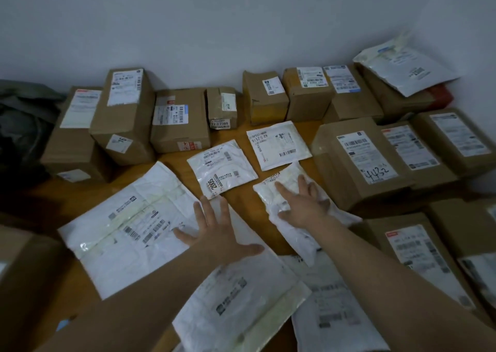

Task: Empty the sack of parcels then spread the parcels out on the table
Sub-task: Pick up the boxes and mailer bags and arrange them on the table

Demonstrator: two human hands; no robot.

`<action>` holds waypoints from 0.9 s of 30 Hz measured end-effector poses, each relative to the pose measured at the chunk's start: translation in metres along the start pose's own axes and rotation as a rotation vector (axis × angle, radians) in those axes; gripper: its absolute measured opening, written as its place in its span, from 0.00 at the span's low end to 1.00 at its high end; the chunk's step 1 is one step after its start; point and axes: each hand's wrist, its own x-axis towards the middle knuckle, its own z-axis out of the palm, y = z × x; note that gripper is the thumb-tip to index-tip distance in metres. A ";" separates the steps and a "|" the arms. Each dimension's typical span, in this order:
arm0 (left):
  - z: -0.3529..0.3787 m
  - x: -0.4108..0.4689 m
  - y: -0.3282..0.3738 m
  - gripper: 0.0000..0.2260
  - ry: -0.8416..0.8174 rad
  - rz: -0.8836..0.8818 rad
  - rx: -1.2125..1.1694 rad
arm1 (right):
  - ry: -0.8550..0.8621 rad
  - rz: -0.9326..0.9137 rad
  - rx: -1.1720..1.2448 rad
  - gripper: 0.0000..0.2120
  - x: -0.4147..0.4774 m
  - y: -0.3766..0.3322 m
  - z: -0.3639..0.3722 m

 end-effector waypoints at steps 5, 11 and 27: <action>0.028 -0.007 -0.024 0.59 -0.064 0.045 0.015 | 0.207 -0.071 -0.034 0.31 -0.011 -0.009 0.006; 0.020 -0.006 -0.030 0.53 0.006 0.150 0.090 | 0.392 -0.161 0.068 0.24 -0.074 -0.002 0.018; 0.073 -0.090 -0.028 0.47 0.069 0.508 0.327 | 0.469 0.062 0.190 0.24 -0.198 0.043 0.127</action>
